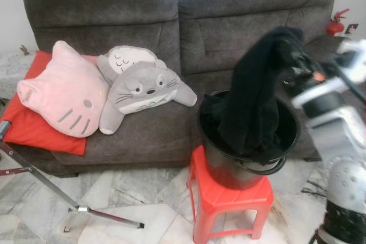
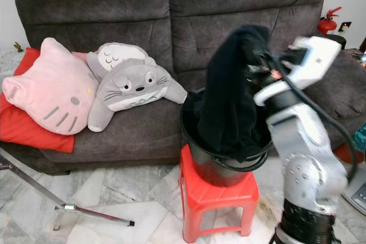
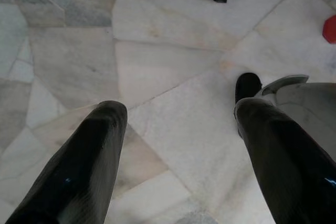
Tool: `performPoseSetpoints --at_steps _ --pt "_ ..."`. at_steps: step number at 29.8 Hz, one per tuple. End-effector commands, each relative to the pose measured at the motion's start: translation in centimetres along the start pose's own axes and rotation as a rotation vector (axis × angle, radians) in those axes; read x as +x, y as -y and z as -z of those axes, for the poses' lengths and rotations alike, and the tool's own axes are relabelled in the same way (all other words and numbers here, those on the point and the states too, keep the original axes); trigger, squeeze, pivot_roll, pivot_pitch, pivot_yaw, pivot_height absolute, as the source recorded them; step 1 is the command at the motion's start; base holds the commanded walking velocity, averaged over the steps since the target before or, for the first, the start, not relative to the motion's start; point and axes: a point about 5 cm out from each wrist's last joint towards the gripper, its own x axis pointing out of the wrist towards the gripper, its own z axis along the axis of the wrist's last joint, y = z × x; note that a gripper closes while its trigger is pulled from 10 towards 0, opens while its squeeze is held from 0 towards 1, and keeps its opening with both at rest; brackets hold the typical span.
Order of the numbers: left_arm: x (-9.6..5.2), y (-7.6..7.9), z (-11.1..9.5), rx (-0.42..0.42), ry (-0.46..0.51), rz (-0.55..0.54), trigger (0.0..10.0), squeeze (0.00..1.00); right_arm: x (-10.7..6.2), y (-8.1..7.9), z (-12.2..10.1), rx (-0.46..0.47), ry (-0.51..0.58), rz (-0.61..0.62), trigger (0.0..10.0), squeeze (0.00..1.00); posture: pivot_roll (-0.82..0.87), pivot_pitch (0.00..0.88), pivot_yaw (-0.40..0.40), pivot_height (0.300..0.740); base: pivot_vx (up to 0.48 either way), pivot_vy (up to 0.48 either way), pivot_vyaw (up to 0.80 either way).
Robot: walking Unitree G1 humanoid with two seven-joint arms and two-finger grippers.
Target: Hang hanger
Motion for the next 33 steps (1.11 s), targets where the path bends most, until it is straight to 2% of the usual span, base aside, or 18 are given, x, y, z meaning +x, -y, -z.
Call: performPoseSetpoints --at_steps 1,3,4,5,9,10,11,13,15,19,21,22,25,26,32,33 --pt "-0.1 -0.7 0.3 0.009 -0.016 -0.023 10.0 0.00 -1.7 2.5 -0.6 -0.023 0.026 0.198 0.0 0.00 -0.24 0.000 0.106 0.740 0.000 0.000 0.00" --pt "-0.1 -0.7 0.3 0.007 -0.016 -0.024 10.0 0.00 -2.1 3.1 -0.5 -0.023 0.027 0.239 0.0 0.00 -0.24 0.000 0.108 0.740 0.000 0.000 0.00" --pt "-0.1 -0.7 0.3 0.006 -0.017 -0.030 10.0 0.00 -3.9 5.5 -0.2 -0.031 0.020 0.385 0.0 0.00 -0.25 0.000 0.110 0.740 0.000 0.000 0.00" --pt "-0.1 -0.7 0.3 0.006 -0.017 -0.031 10.0 0.00 -4.6 6.3 0.0 -0.044 0.008 0.428 0.0 0.00 -0.25 0.000 0.110 0.740 0.000 0.000 0.00" --pt "-0.1 -0.7 0.2 0.006 -0.016 -0.032 10.0 0.00 -5.7 7.5 0.5 -0.053 -0.013 0.505 0.0 0.00 -0.24 0.000 0.110 0.740 0.000 0.000 0.00" --pt "-0.1 -0.7 0.2 0.006 -0.016 -0.032 10.0 0.00 -6.1 7.9 0.6 -0.060 -0.014 0.542 0.0 0.00 -0.24 0.000 0.109 0.740 0.000 0.000 0.00" --pt "-0.1 -0.7 0.2 0.004 -0.014 -0.032 10.0 0.00 -6.8 9.0 0.8 -0.058 -0.001 0.630 0.0 0.00 -0.24 0.000 0.107 0.740 0.000 0.000 0.00" --pt "-0.1 -0.7 0.2 0.004 -0.014 -0.032 10.0 0.00 -7.1 9.4 0.8 -0.057 0.003 0.665 0.0 0.00 -0.24 0.000 0.107 0.740 0.000 0.000 0.00" --pt "-0.1 -0.7 0.3 0.004 -0.014 -0.032 10.0 0.00 -8.5 11.0 0.9 -0.062 0.002 0.789 0.0 0.00 -0.24 0.000 0.106 0.740 0.000 0.000 0.00" --pt "-0.1 -0.7 0.3 0.005 -0.017 -0.032 10.0 0.00 -9.6 11.8 2.0 -0.056 -0.040 0.843 0.0 0.00 -0.24 0.000 0.105 0.740 0.000 0.000 0.00" --pt "-0.1 -0.6 0.3 0.006 -0.019 -0.030 10.0 0.00 -9.9 11.7 3.5 -0.075 -0.112 0.827 0.0 0.00 -0.24 0.000 0.103 0.740 0.000 0.000 0.00" --pt "-0.1 -0.6 0.3 0.008 -0.020 -0.028 10.0 0.00 -9.9 11.6 4.3 -0.081 -0.150 0.820 1.2 0.00 -0.24 0.000 0.103 0.740 0.000 0.000 0.00" --pt "-0.1 -0.6 0.3 0.011 -0.021 -0.025 10.0 0.00 -10.0 11.6 5.1 -0.086 -0.188 0.817 1.2 0.00 -0.24 0.000 0.103 0.740 0.000 0.000 0.00" --pt "-0.1 -0.6 0.3 0.011 -0.021 -0.025 10.0 0.00 -10.0 11.6 5.1 -0.086 -0.187 0.818 9.2 0.00 -0.24 0.000 0.103 0.740 0.000 0.000 0.00" --pt "-0.1 -0.6 0.4 0.009 -0.020 -0.025 10.0 0.00 -10.4 11.6 6.6 -0.086 -0.248 0.823 9.2 0.00 -0.23 0.000 0.100 0.740 0.000 0.000 0.00" --pt "-0.1 -0.6 0.4 0.009 -0.021 -0.025 10.0 0.00 -10.9 11.4 9.4 -0.066 -0.350 0.811 10.0 0.00 -0.22 0.000 0.097 0.740 0.000 0.000 0.00"
